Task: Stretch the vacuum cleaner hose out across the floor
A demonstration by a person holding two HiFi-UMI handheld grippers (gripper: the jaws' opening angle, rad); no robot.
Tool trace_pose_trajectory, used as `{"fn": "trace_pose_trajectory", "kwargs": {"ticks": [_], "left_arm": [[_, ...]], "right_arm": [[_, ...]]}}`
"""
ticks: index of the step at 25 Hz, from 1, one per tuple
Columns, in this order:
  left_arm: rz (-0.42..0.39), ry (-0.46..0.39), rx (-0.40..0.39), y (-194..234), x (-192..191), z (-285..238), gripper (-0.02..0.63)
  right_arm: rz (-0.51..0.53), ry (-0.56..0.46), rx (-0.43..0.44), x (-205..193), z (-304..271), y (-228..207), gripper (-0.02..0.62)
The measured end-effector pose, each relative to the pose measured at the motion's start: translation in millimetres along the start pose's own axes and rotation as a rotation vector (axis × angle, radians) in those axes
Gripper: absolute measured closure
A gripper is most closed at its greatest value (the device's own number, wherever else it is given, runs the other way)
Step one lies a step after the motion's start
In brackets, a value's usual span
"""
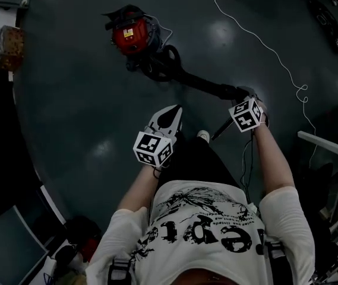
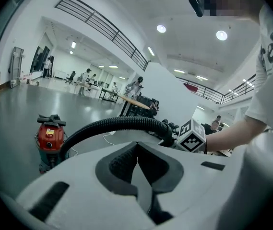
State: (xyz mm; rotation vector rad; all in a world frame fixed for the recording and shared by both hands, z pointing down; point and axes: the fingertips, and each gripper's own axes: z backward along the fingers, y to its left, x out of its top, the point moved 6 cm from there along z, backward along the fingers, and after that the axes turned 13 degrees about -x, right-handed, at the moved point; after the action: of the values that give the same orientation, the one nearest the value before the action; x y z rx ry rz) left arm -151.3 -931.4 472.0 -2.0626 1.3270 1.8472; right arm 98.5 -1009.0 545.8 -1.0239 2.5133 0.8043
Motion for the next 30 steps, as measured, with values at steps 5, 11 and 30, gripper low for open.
{"fn": "trace_pose_trajectory", "kwargs": {"ticks": [5,11,30], "left_arm": [[-0.017,0.01,-0.005,-37,0,26,0.598],[-0.027,0.073,-0.108,-69,-10,33,0.485],[-0.041,0.25,-0.292,-152,-117,116,0.476]], "right_arm": [[-0.075,0.005,-0.037,-9,67,-21,0.5],[-0.141,0.029,-0.05,-22,125,-8,0.503],[-0.731,0.034,0.139,-116,261,112,0.535]]}}
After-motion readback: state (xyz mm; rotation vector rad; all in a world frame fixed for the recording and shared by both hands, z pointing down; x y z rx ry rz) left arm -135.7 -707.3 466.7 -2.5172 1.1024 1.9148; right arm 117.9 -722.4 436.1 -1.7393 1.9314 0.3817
